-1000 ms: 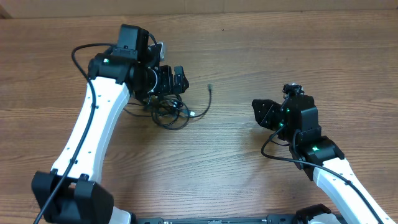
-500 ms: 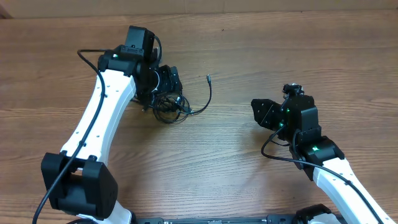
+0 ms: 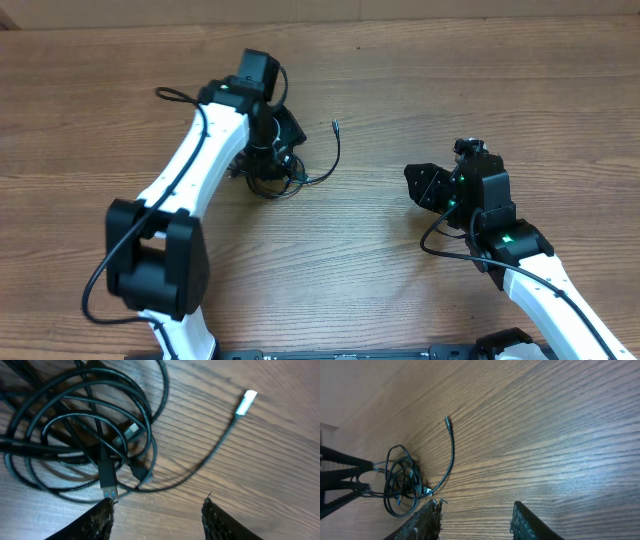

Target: Untangle cables

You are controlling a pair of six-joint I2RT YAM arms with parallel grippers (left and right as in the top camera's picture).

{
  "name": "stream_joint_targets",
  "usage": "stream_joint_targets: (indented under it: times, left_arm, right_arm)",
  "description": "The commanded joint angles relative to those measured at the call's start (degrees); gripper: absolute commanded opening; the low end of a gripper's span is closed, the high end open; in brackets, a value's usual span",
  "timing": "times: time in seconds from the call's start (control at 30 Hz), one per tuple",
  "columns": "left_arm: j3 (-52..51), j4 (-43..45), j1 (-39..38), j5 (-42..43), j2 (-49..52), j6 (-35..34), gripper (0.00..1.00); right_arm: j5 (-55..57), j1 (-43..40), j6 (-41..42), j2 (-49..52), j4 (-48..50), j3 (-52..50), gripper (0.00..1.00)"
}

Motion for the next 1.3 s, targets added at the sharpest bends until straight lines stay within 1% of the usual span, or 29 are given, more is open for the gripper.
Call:
stream_joint_targets:
  times: [0.0,0.13,0.2,0.3,0.33,0.43,0.5,0.63,0.73,0.8,0.97,1.07,1.17,1.2,1.27]
  left_arm:
    - [-0.26,0.87,-0.37,-3.3,3.21,-1.62,0.58]
    - [-0.26,3.5,-0.37,-3.72,6.97,-1.57,0.57]
    - [-0.26,5.22,-0.37,-3.67,8.81,-1.57,0.51]
    - [-0.26,7.65,-0.37,-3.65,11.02,-1.57,0.31]
    - [-0.26,8.46,-0.37,-3.58,11.67,-1.57,0.27]
    - [-0.26,9.92,-0.39,-3.54,13.05,-1.55,0.19]
    - [-0.26,9.99,-0.39,-3.54,13.38,-1.55,0.04]
    - [-0.24,10.78,-0.42,-2.58,13.35,-0.59,0.04]
    - [0.24,12.94,-0.42,4.63,13.2,2.67,0.04]
    - [1.51,14.19,-0.42,9.66,12.68,5.79,0.04]
    - [7.23,13.44,-0.52,19.23,9.64,14.19,0.04]
    - [9.94,12.52,-1.01,20.79,7.04,18.56,0.04]
    - [10.32,11.43,-1.18,21.66,4.22,22.05,0.04]
    - [10.32,10.97,-1.16,22.93,3.34,23.21,0.04]
    - [10.32,10.36,-1.03,27.98,1.51,27.67,0.04]
  right_arm:
    - [-0.28,-0.02,-0.31,-0.26,0.11,-0.07,0.44]
    - [-0.28,-0.02,-0.33,-0.26,-0.11,-0.07,0.44]
    - [-0.26,-0.02,-0.31,-0.26,-0.11,-0.07,0.44]
    - [-0.26,-0.02,-0.31,-0.26,-0.11,-0.07,0.44]
    - [-0.26,-0.02,-0.31,-0.26,-0.11,-0.07,0.45]
    - [-0.26,-0.02,-0.31,-0.26,-0.11,-0.07,0.45]
    - [-0.26,-0.02,-0.31,-0.26,-0.11,-0.07,0.45]
    - [-0.26,-0.02,-0.31,-0.26,-0.11,-0.07,0.45]
    - [-0.26,-0.02,-0.31,-0.26,-0.09,-0.07,0.45]
    - [-0.26,-0.02,-0.31,-0.24,-0.09,-0.07,0.44]
    - [-0.26,-0.02,-0.28,-0.26,-0.02,-0.07,0.43]
    - [-0.31,-0.02,-0.28,-0.26,0.07,-0.07,0.43]
    - [-1.99,0.02,-0.09,-0.26,0.42,-0.07,0.44]
    - [-3.65,0.02,-0.09,-0.26,0.76,-0.07,0.44]
    - [-8.46,0.02,-0.09,-0.26,2.27,-0.07,0.45]
